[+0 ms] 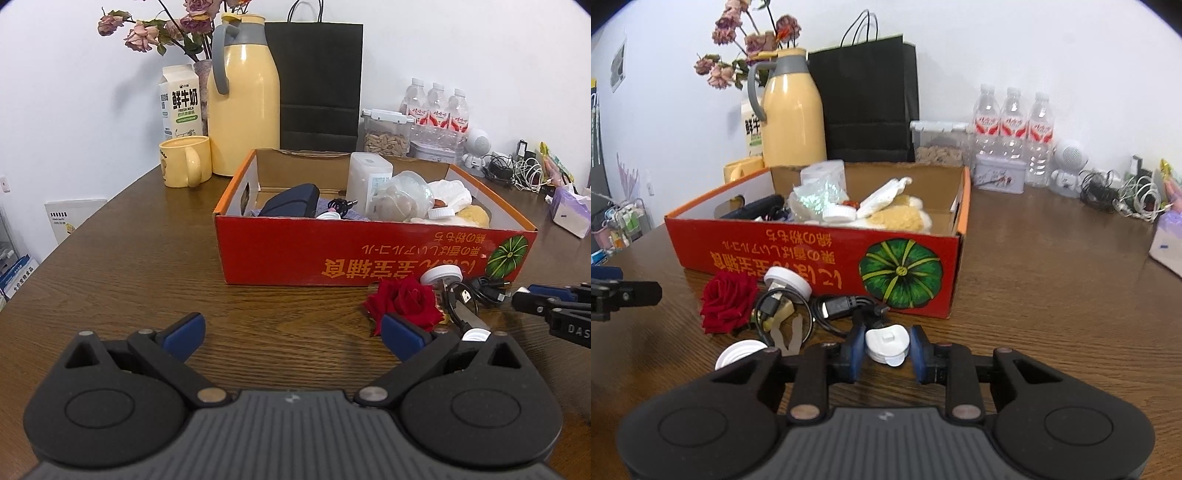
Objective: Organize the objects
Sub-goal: 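Grasp the white heart-shaped item with the right tool, then grasp the red fabric rose with the left tool, then carry the rose and heart item into the box and open both tools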
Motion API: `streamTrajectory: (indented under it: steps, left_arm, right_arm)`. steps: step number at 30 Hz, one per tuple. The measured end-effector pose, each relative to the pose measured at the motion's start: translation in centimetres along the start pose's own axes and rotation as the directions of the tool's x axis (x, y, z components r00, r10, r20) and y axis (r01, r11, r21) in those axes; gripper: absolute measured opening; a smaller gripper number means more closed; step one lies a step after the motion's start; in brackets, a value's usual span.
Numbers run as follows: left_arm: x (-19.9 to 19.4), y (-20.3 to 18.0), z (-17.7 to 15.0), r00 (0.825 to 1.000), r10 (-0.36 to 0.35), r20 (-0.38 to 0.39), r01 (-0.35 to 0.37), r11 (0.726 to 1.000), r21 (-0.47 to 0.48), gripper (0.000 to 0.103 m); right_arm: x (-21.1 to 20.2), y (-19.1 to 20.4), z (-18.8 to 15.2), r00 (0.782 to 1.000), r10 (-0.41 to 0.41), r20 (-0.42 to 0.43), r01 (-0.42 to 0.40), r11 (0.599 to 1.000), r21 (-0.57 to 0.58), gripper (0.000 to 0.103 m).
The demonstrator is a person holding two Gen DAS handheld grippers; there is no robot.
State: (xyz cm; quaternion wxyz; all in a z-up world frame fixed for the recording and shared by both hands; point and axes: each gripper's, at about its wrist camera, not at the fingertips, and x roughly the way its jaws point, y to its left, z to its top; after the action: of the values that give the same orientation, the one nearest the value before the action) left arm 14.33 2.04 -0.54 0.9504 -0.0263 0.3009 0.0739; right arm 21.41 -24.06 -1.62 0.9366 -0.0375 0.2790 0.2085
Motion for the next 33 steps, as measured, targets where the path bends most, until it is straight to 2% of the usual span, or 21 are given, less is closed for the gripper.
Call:
streamTrajectory:
  steps: [9, 14, 19, 22, 23, 26, 27, 28, 33]
  left_arm:
    - [0.5, -1.6, -0.1, 0.999, -0.046, -0.01, 0.046, 0.999, 0.012, 0.103]
    - [1.8, -3.6, 0.2, 0.996, -0.087, -0.018, 0.087, 0.996, 0.022, 0.103]
    - [3.3, -4.9, 0.7, 0.997, -0.079, -0.007, 0.079, 0.997, -0.002, 0.103]
    - [4.2, -5.3, 0.7, 0.995, -0.094, -0.033, 0.094, 0.996, 0.001, 0.101]
    - [4.4, -5.4, 0.6, 0.994, -0.099, -0.039, 0.099, 0.995, 0.002, 0.098]
    - [4.6, -5.4, 0.4, 0.992, -0.118, -0.049, 0.118, 0.993, -0.003, 0.07]
    - [4.6, -5.3, 0.4, 0.991, -0.124, -0.051, 0.123, 0.992, -0.01, 0.053]
    - [4.6, -5.1, 0.4, 0.99, -0.13, -0.054, 0.129, 0.991, -0.019, 0.044]
    - [4.2, -5.0, 0.1, 0.99, -0.141, -0.033, 0.14, 0.99, -0.015, 0.035]
  right_arm:
    - [-1.8, 0.0, -0.4, 0.996, -0.028, 0.081, 0.028, 1.0, -0.001, 0.025]
    - [-2.0, 0.1, -0.4, 0.995, -0.033, 0.092, 0.034, 0.999, -0.005, 0.025]
    - [-2.2, 0.1, -0.4, 0.994, -0.04, 0.103, 0.041, 0.999, -0.006, 0.025]
    - [-2.2, 0.1, -0.4, 0.994, -0.04, 0.101, 0.041, 0.999, -0.006, 0.025]
    - [-2.2, 0.1, -0.4, 0.994, -0.04, 0.101, 0.041, 0.999, -0.006, 0.025]
    - [-2.2, 0.2, -0.4, 0.994, -0.04, 0.101, 0.041, 0.999, -0.007, 0.025]
    - [-2.2, 0.2, -0.4, 0.994, -0.041, 0.101, 0.041, 0.999, -0.007, 0.025]
    - [-2.2, 0.2, -0.4, 0.994, -0.041, 0.101, 0.041, 0.999, -0.007, 0.025]
    - [-2.2, 0.2, -0.4, 0.994, -0.043, 0.101, 0.044, 0.999, -0.007, 0.025]
